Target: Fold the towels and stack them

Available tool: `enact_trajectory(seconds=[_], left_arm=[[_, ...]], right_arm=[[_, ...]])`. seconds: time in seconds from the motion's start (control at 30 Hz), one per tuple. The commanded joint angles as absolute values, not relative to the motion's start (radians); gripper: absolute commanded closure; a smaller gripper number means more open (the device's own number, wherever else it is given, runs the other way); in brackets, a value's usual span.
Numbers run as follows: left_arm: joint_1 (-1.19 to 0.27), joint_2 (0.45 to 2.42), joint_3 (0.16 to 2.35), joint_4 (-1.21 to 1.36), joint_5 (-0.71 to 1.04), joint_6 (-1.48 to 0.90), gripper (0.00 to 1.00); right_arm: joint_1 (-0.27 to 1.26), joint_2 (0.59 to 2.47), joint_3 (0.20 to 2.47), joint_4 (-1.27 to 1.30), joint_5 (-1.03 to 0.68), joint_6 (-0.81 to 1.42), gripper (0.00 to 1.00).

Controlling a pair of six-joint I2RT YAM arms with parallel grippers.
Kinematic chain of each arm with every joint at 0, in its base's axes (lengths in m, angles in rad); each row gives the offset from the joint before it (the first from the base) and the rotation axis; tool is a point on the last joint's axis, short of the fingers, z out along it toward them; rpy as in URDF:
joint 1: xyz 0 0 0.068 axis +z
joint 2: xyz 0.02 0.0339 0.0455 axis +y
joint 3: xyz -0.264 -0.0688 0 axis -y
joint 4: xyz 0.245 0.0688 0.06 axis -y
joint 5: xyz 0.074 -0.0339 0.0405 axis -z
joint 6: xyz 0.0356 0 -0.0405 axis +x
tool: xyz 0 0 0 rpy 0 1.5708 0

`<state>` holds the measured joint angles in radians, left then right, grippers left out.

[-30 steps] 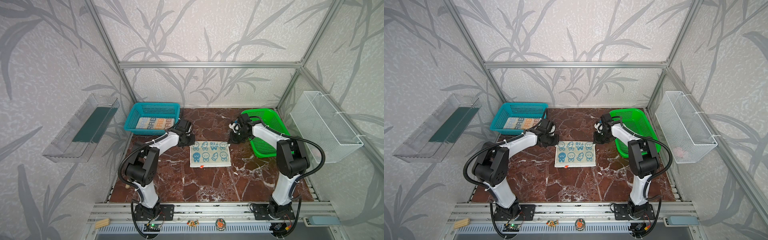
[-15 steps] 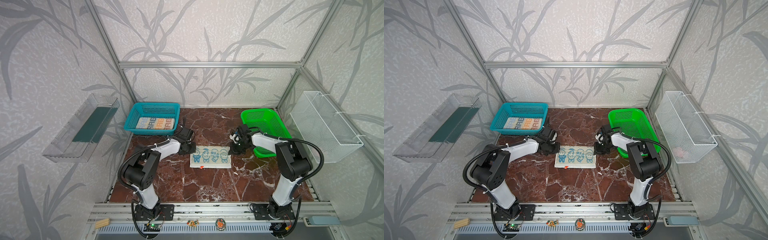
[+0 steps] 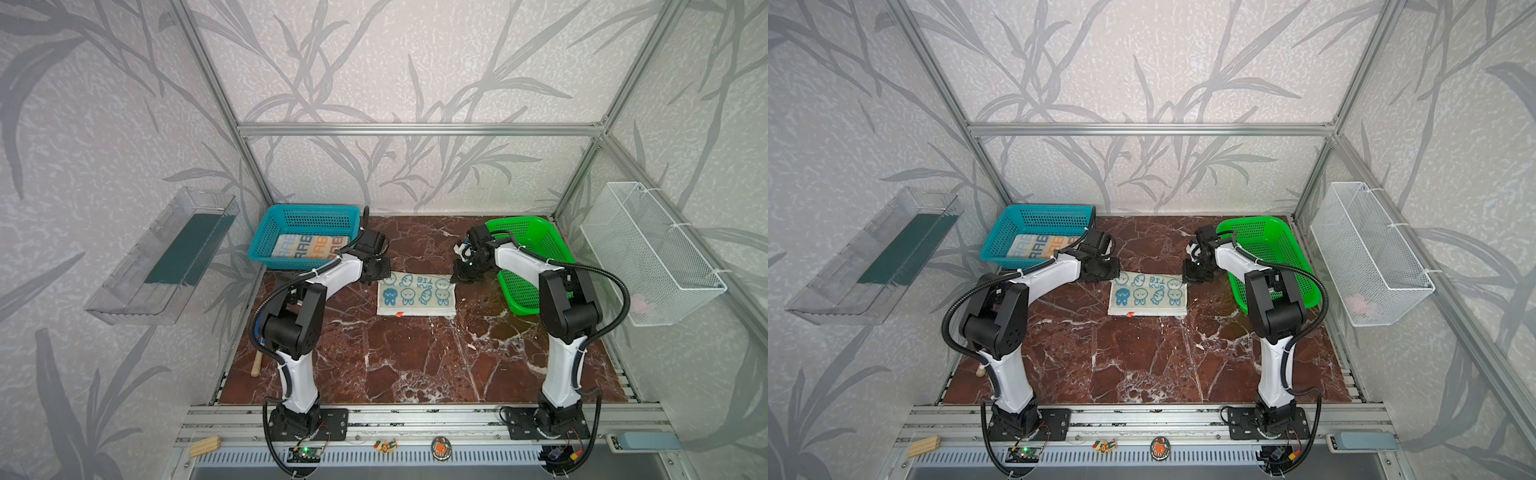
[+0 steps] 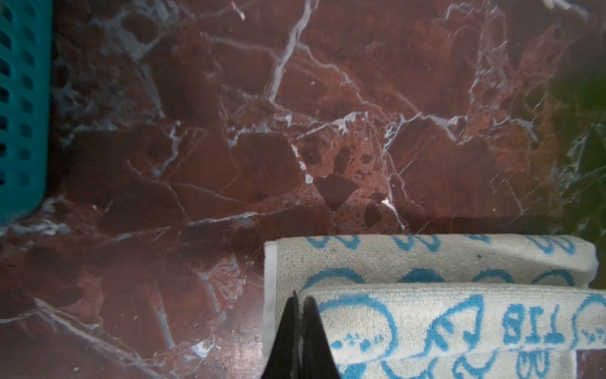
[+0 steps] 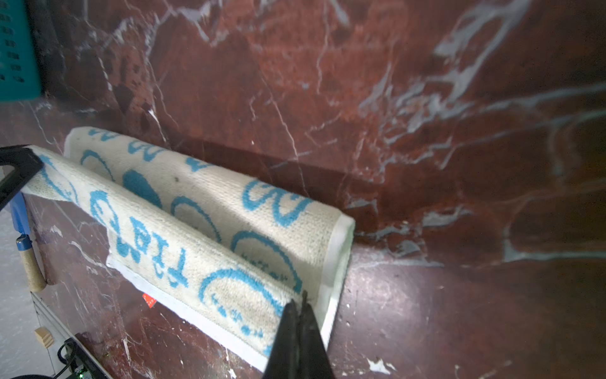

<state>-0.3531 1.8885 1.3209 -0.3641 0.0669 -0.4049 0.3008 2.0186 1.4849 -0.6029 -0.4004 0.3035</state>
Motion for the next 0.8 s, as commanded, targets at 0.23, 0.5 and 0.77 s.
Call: enact_trajectory(seconds=[0.23, 0.5, 0.77], left_arm=[[-0.341, 1.794, 1.246, -0.404, 0.007, -0.394, 1.00], [-0.342, 1.752, 1.192, -0.384, 0.024, -0.413, 1.00], [-0.344, 1.722, 1.132, -0.357, 0.042, -0.431, 1.00]], right_arm=[[0.288, 1.935, 1.453, -0.696, -0.367, 0.278, 1.00], [0.290, 1.898, 1.382, -0.675, -0.367, 0.281, 1.00], [0.291, 1.875, 1.323, -0.656, -0.362, 0.282, 1.00]])
